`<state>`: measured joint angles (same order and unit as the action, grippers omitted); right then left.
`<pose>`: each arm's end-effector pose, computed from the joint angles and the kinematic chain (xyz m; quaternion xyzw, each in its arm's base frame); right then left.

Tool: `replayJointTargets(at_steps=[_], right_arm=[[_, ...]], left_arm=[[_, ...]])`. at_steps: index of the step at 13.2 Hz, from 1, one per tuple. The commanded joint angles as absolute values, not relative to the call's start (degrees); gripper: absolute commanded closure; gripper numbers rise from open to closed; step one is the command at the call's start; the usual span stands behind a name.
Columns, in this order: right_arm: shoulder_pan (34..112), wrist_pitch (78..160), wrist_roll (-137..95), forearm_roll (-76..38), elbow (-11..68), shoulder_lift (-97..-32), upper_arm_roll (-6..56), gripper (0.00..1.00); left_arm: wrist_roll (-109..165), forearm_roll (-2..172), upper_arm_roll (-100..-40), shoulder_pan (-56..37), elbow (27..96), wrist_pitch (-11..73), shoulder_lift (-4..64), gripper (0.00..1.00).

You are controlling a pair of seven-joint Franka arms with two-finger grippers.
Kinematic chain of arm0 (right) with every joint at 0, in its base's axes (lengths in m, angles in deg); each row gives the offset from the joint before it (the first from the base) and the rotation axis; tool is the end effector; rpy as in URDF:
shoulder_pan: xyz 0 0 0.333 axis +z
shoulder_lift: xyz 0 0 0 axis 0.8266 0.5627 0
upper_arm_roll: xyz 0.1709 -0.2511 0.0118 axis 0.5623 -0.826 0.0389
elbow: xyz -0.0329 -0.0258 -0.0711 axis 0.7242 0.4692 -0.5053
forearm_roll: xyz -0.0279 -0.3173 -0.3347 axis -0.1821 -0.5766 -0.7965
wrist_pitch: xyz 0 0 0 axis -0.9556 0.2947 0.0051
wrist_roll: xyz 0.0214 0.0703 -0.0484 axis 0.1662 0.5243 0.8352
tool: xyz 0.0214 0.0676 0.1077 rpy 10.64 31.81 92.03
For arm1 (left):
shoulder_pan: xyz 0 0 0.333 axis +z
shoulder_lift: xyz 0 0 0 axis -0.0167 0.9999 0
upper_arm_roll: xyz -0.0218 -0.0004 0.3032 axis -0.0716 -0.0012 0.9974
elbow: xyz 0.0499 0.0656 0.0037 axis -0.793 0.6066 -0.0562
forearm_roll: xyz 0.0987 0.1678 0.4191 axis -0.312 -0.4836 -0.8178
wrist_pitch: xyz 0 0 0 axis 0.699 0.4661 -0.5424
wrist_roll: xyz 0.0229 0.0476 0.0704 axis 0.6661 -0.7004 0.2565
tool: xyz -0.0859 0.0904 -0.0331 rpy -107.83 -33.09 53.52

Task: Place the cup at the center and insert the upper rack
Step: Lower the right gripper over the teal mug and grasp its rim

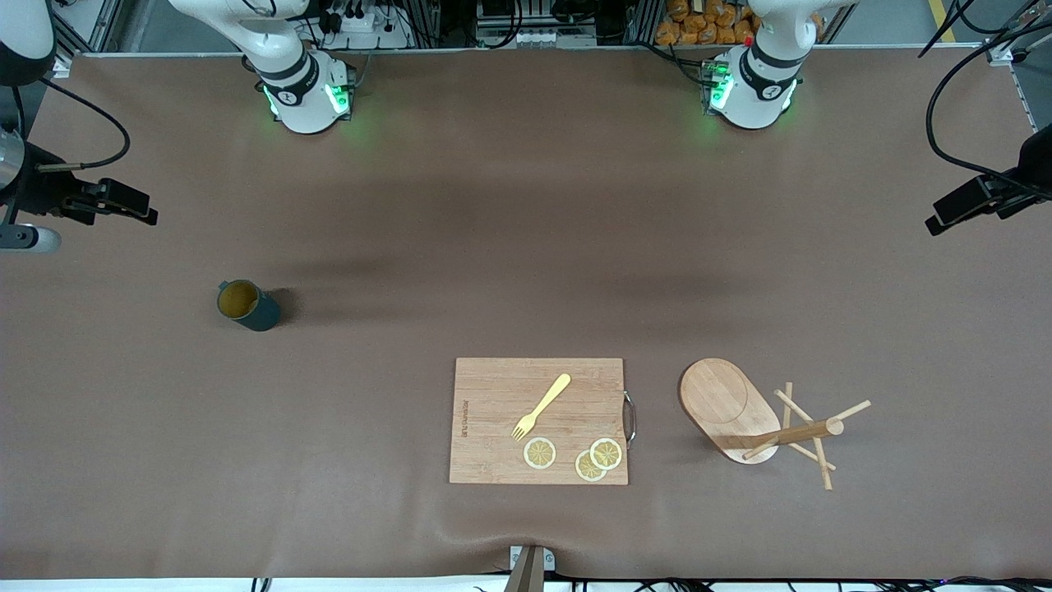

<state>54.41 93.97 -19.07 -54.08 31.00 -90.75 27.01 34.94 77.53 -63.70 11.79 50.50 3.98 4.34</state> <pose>0.5962 -0.0449 0.5199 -0.9973 0.0158 0.0669 0.0245 0.6264 0.0049 0.6056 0.9922 0.1234 0.0087 0.0144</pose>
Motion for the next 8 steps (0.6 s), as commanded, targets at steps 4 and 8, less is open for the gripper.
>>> replayJointTargets(at_steps=[4, 8], right_arm=[[54.6, 93.3, -19.1, -53.9, 30.3, -92.4, 26.9, 0.0], [54.8, 98.8, -12.4, -52.9, 31.1, -88.5, 26.9, 0.0]], left_arm=[[34.3, 75.5, -64.4, 11.3, 49.3, 2.7, 4.0, 0.0], [34.3, 75.0, -66.1, 11.2, 49.5, 2.5, 4.2, 0.0]])
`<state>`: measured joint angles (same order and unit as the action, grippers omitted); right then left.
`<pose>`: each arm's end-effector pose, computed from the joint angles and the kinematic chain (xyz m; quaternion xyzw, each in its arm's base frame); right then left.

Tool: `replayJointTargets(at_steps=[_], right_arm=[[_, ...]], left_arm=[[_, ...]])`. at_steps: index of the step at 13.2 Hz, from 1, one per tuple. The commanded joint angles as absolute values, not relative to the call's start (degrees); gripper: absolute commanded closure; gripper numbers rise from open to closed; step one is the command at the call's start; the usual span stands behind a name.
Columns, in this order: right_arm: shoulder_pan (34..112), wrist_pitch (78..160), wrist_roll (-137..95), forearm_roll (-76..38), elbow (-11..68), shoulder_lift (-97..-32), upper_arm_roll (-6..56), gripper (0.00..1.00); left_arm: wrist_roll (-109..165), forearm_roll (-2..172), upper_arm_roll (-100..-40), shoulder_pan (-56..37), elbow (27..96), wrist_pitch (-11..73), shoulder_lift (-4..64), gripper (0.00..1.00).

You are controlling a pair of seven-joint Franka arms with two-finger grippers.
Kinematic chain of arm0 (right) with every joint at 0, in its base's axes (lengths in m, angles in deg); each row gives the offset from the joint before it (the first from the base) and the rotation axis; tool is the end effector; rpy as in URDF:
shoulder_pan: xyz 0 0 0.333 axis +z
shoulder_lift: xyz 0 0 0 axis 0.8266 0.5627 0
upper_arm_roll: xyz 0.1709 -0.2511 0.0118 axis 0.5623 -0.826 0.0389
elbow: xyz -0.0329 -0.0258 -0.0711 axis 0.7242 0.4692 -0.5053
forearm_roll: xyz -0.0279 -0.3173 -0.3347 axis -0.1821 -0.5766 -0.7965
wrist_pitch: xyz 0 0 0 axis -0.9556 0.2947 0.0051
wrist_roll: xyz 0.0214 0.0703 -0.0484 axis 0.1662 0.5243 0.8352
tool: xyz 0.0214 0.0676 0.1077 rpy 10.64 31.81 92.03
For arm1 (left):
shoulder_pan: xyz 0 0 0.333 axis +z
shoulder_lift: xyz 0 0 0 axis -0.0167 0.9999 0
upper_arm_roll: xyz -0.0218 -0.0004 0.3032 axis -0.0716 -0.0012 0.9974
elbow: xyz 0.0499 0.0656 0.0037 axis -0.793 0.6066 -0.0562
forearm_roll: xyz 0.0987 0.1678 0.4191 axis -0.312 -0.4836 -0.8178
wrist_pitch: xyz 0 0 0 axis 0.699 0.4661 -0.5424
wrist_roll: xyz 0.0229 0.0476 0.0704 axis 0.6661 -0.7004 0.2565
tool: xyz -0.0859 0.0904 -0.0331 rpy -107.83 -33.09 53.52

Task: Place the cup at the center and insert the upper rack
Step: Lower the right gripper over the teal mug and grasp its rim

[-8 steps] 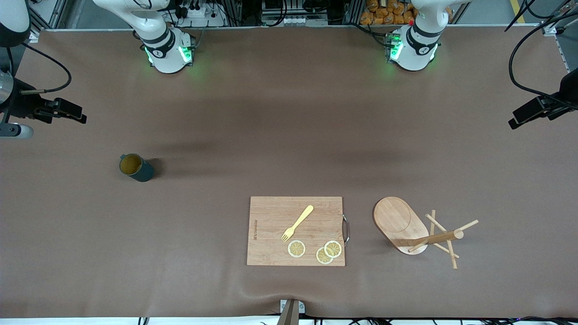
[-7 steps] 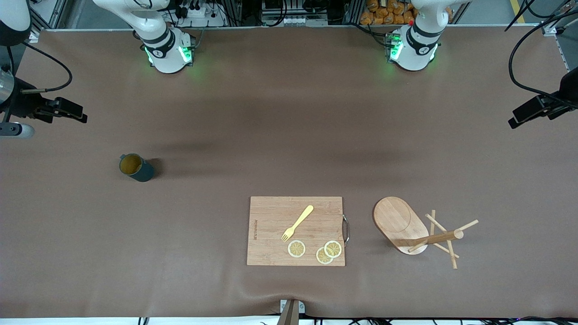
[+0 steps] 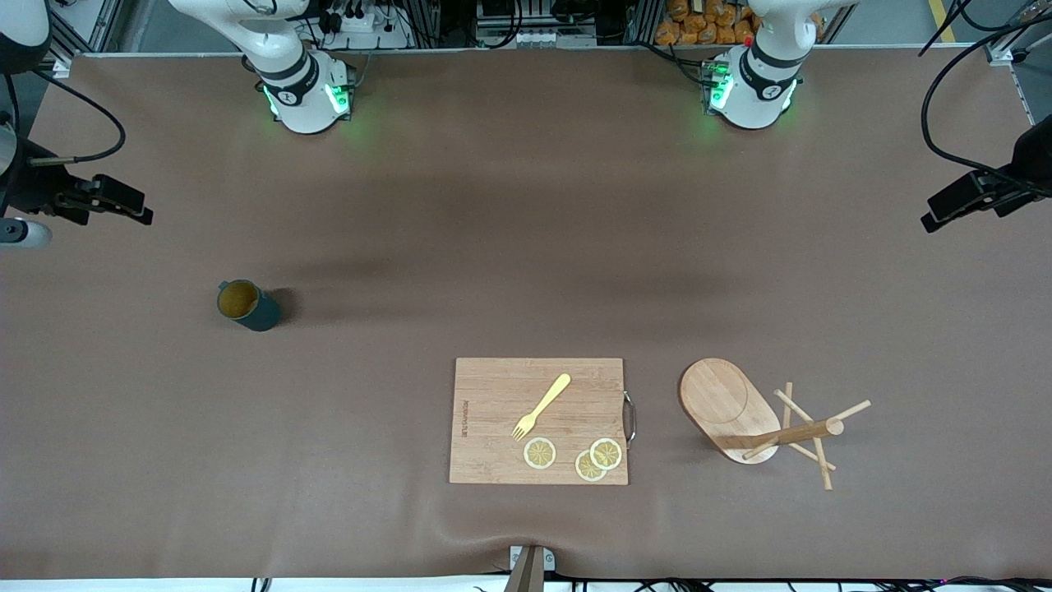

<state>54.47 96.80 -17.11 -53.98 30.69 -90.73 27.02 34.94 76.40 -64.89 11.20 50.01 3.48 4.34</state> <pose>0.6037 -0.0448 0.5262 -0.9984 0.0328 0.0401 0.0228 0.6254 -0.0119 0.6094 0.9941 0.1082 0.0096 0.0048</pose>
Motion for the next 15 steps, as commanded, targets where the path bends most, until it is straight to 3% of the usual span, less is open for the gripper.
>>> replayJointTargets(at_steps=[1, 6, 15], right_arm=[[54.8, 99.4, -9.7, -52.7, 31.1, -86.7, 27.0, 0.0], [54.6, 104.1, 0.8, -52.0, 31.1, -77.6, 26.9, 0.0], [56.7, 110.4, 9.5, -51.0, 31.3, -69.2, 26.9, 0.0]], left_arm=[[34.5, 75.0, -66.3, 11.2, 49.5, 2.6, 4.2, 0.0], [34.0, 75.0, -67.4, 11.5, 50.1, 2.4, 3.6, 0.0], [34.8, 75.0, -67.3, 11.9, 49.9, 3.7, 4.1, 0.0]])
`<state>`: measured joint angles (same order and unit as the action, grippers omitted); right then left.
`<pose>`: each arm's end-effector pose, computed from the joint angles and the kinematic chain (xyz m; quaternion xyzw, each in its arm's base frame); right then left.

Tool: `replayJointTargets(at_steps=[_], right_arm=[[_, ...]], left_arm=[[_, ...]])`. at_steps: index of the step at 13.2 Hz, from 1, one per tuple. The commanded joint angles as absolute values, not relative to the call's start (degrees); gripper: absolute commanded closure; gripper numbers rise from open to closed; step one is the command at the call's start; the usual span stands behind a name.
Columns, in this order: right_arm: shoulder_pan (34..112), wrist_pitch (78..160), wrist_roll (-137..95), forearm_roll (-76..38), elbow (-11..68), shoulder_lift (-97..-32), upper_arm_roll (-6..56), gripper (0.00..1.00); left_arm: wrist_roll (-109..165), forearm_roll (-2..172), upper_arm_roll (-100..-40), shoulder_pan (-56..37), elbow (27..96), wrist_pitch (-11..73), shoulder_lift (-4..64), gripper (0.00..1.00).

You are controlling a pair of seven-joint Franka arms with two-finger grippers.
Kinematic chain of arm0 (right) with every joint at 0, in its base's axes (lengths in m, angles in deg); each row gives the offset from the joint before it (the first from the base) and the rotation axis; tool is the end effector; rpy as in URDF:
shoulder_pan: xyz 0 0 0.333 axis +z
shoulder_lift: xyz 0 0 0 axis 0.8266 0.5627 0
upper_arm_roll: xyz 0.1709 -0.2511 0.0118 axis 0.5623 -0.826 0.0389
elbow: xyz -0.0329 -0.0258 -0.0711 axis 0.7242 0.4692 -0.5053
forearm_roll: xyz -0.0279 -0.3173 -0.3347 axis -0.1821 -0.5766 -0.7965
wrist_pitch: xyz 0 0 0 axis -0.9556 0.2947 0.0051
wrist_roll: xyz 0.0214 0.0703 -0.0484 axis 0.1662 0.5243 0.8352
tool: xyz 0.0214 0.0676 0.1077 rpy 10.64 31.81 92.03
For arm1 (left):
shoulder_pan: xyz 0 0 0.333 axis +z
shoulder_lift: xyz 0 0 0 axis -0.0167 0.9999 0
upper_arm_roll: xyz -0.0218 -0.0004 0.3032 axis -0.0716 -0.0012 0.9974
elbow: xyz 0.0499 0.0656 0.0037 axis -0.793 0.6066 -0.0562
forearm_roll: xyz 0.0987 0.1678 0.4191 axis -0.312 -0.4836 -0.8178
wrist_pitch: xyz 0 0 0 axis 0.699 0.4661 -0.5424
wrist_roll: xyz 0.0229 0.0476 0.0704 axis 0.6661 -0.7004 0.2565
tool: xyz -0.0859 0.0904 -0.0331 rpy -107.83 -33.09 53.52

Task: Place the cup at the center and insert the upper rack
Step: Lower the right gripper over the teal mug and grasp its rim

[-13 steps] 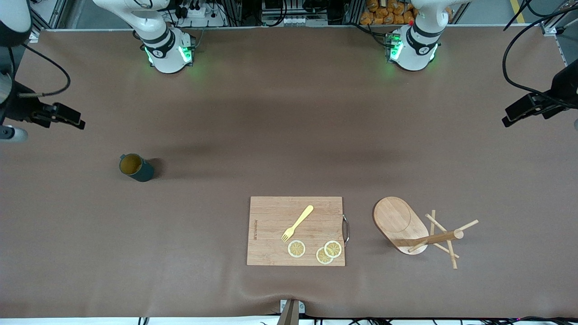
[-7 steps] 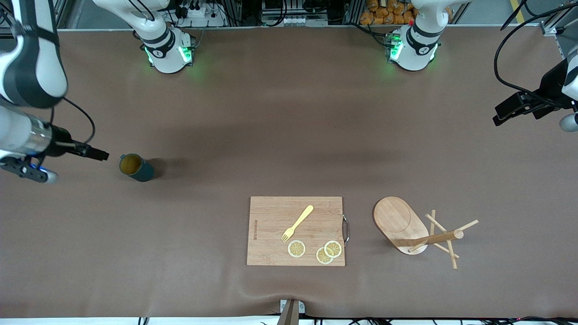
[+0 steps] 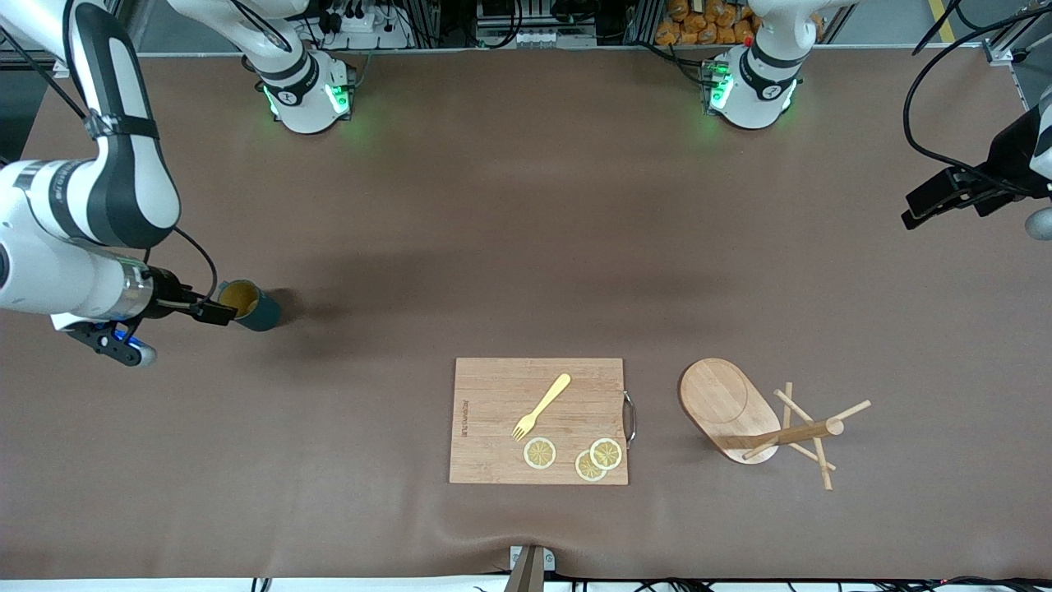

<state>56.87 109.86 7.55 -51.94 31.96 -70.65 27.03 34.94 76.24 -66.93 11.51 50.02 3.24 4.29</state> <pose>0.6625 -0.0172 0.3058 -0.9650 0.2355 0.1157 0.0043 0.6240 -0.0304 0.6095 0.9956 0.0932 0.0080 0.0033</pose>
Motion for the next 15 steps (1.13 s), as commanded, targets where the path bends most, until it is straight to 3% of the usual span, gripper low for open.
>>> replayJointTargets(at_steps=[1, 6, 15], right_arm=[[56.6, 110.4, 9.5, -51.0, 31.4, -68.4, 26.9, 0.0], [55.9, 121.8, 13.0, -50.9, 40.2, -67.1, 26.9, 0.0], [55.8, 124.2, 14.6, -49.6, 40.4, -62.0, 26.8, 0.0]], left_arm=[[34.8, 75.0, -67.3, 12.0, 49.9, 3.7, 4.1, 0.0], [34.8, 75.0, -67.2, 12.0, 50.1, 4.2, 4.1, 0.0], [34.8, 75.0, -66.9, 12.1, 50.1, 5.7, 5.0, 0.0]])
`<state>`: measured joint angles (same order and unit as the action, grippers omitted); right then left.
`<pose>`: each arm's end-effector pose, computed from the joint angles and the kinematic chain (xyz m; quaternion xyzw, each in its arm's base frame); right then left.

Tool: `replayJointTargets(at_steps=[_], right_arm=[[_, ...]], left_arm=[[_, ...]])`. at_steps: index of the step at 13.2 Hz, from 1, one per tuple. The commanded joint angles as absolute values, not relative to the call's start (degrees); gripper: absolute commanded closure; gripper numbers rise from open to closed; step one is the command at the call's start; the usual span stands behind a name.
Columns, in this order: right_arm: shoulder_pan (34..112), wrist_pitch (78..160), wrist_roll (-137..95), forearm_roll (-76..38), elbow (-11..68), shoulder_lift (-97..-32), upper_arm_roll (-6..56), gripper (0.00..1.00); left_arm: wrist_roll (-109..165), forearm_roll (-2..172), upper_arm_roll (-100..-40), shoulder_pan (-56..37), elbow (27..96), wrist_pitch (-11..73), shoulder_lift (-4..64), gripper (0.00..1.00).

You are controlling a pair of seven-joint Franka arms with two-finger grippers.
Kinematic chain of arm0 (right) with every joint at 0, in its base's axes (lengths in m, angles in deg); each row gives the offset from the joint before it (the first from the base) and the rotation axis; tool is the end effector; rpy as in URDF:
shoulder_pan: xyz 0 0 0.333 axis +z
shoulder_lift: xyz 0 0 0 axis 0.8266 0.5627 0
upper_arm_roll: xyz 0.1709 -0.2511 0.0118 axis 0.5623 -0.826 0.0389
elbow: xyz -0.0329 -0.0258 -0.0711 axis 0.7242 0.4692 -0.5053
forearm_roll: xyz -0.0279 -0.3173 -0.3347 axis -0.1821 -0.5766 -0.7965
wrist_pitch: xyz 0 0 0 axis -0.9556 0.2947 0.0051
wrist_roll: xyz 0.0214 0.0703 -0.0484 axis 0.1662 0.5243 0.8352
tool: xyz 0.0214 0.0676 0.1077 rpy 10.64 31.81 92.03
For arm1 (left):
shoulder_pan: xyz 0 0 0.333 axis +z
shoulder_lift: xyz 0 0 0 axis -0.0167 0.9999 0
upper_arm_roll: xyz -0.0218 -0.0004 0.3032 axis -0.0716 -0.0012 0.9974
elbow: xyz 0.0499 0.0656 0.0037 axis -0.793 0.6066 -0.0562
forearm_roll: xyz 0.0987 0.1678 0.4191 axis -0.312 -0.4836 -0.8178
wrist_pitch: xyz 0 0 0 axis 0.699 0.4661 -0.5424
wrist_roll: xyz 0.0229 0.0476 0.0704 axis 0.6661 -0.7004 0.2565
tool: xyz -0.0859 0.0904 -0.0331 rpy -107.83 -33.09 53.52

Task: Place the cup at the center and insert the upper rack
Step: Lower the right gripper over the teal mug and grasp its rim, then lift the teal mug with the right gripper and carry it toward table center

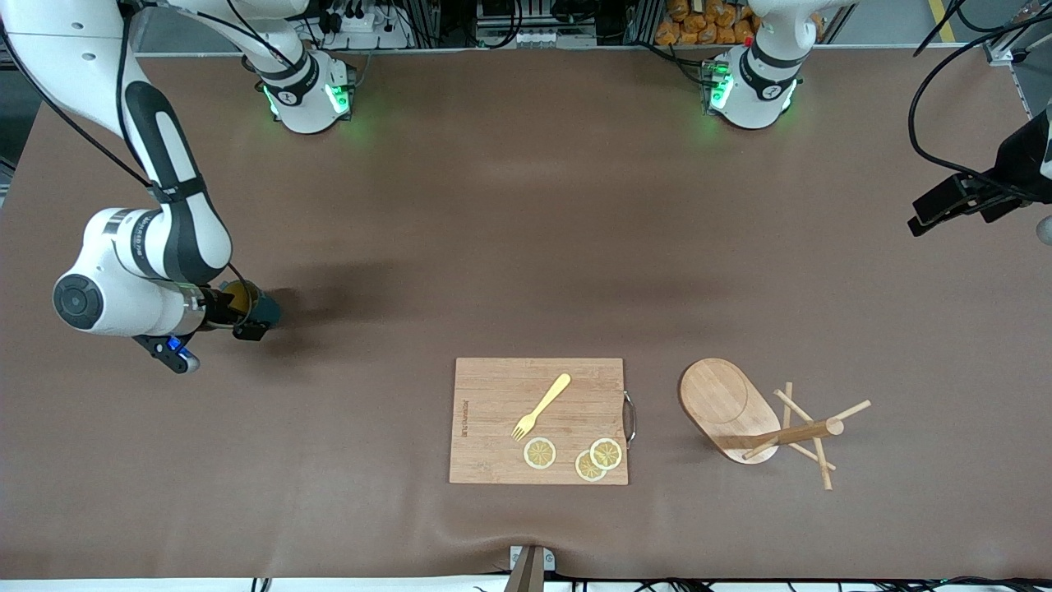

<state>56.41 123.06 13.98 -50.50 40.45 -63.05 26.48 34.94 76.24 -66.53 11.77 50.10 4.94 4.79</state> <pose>0.6303 -0.0297 0.1633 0.9401 -0.3110 -0.1394 0.0073 0.6304 -0.0228 0.6062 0.9949 0.0990 0.0177 0.0057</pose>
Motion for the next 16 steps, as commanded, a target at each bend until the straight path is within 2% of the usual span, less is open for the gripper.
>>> replayJointTargets(at_steps=[1, 2, 5, 8, 14, 16], right_arm=[[55.5, 124.5, 14.6, -49.5, 40.4, -61.7, 26.9, 0.17], [55.5, 124.5, 14.6, -49.6, 40.4, -61.6, 26.8, 0.34], [55.5, 124.6, 14.5, -49.6, 40.4, -61.6, 26.8, 0.72], [55.5, 125.0, 14.5, -49.6, 40.4, -61.6, 26.8, 1.0], [57.4, 123.2, 15.5, -49.7, 39.4, -63.7, 26.8, 1.0], [59.1, 117.7, 16.9, -49.7, 36.9, -66.0, 26.9, 1.0]], left_arm=[[34.8, 75.0, -66.8, 12.1, 50.1, 5.6, 5.0, 0.0], [34.9, 75.0, -66.8, 12.1, 50.1, 5.7, 5.0, 0.0], [34.9, 74.5, -67.0, 12.0, 49.7, 5.8, 5.1, 0.0], [35.0, 74.5, -66.9, 12.1, 49.7, 5.8, 5.0, 0.0], [34.9, 73.7, -66.7, 12.2, 49.9, 5.7, 4.9, 0.0], [34.9, 73.5, -66.7, 12.2, 49.9, 5.3, 4.9, 0.0]])
